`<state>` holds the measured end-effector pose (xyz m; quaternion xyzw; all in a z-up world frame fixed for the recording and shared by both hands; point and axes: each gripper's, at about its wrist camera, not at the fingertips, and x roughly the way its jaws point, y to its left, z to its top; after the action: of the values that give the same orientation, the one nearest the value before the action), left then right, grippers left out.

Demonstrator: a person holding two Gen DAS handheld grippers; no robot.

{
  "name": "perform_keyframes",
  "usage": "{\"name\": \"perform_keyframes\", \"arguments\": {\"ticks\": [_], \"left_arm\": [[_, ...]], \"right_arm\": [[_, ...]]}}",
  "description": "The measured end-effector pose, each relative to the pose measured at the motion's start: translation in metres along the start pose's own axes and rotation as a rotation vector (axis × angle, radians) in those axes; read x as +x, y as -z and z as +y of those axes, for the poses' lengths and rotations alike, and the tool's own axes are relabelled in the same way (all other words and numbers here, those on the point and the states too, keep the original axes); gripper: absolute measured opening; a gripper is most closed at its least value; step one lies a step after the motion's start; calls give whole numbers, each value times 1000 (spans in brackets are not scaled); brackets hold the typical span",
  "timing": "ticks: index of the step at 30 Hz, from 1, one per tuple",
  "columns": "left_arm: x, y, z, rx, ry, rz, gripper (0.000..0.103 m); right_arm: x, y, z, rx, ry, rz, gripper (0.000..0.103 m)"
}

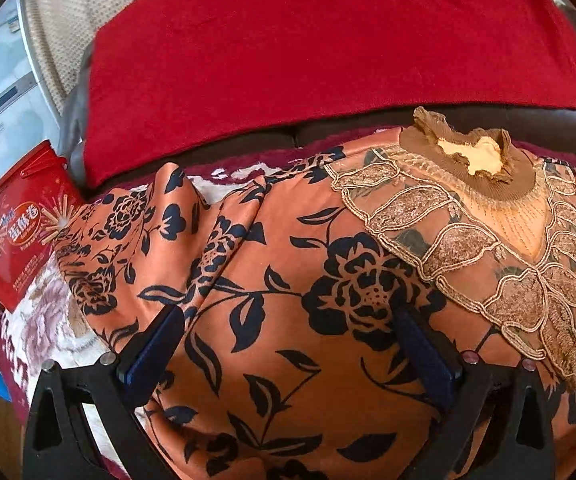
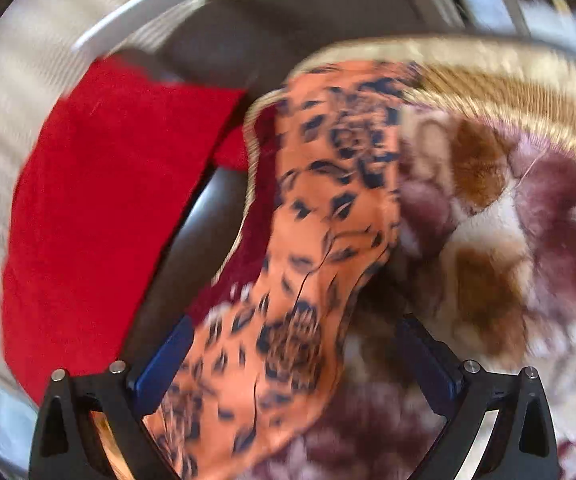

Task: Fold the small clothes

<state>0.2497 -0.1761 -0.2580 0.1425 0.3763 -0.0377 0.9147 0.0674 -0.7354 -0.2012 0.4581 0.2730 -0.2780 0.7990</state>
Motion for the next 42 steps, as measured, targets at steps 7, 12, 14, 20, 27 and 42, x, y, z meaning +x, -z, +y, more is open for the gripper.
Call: {"name": "perform_keyframes", "arguments": {"ticks": [7, 12, 14, 20, 27, 42], "left_arm": [[3, -3, 10, -47, 48, 18, 103], [5, 1, 17, -98, 82, 35, 103], [7, 0, 21, -121, 118, 52, 103], [9, -8, 40, -226, 231, 134, 103], [-1, -34, 71, -187, 89, 61, 103], [-6, -25, 126, -109, -9, 49, 103]], "right_arm": [[28, -15, -27, 180, -46, -74, 77], [47, -19, -8, 92, -8, -100, 3], [50, -14, -10, 123, -26, -111, 3], [10, -3, 41, 22, -137, -200, 3], [-44, 70, 183, -284, -410, -122, 3], [54, 317, 274, -614, -293, 532, 8]]}}
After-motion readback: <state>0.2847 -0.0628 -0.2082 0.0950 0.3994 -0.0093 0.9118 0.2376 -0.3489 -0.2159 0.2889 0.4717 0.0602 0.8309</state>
